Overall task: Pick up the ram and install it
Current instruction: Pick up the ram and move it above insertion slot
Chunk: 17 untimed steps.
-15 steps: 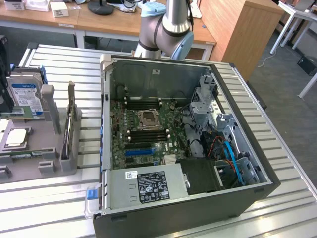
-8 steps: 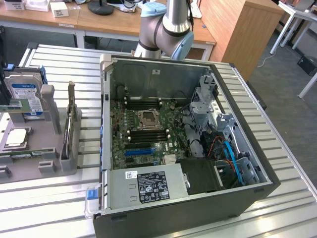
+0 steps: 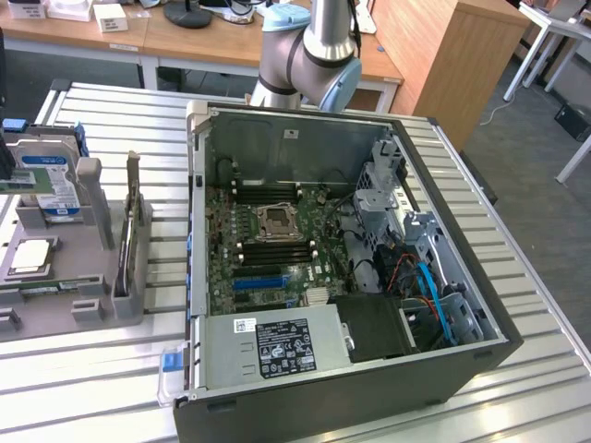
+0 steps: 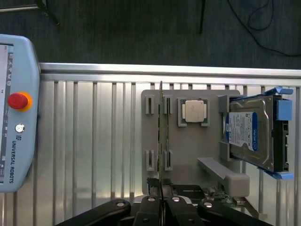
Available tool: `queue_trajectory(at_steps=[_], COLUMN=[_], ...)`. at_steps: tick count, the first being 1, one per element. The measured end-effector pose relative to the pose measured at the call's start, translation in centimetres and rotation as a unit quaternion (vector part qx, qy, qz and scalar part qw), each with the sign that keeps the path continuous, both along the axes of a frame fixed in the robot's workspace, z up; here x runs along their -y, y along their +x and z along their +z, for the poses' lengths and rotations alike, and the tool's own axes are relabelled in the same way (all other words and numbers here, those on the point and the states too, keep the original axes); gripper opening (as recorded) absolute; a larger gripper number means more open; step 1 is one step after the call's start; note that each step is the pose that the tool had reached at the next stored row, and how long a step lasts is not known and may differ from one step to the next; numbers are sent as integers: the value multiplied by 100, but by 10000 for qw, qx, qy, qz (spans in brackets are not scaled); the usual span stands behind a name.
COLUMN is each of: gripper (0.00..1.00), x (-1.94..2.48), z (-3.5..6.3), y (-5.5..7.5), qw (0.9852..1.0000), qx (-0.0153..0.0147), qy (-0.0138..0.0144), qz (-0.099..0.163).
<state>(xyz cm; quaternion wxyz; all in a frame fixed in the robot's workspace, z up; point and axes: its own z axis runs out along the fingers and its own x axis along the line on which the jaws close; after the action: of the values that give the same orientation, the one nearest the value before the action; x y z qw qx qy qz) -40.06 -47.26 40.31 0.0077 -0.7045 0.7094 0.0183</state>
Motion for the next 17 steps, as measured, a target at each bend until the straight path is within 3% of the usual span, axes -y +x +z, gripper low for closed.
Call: queue_trajectory(at_steps=[17], gripper=[12], x=[0], z=[303], y=[8], qw=[10000], qx=[0], qy=[0], qz=[-2])
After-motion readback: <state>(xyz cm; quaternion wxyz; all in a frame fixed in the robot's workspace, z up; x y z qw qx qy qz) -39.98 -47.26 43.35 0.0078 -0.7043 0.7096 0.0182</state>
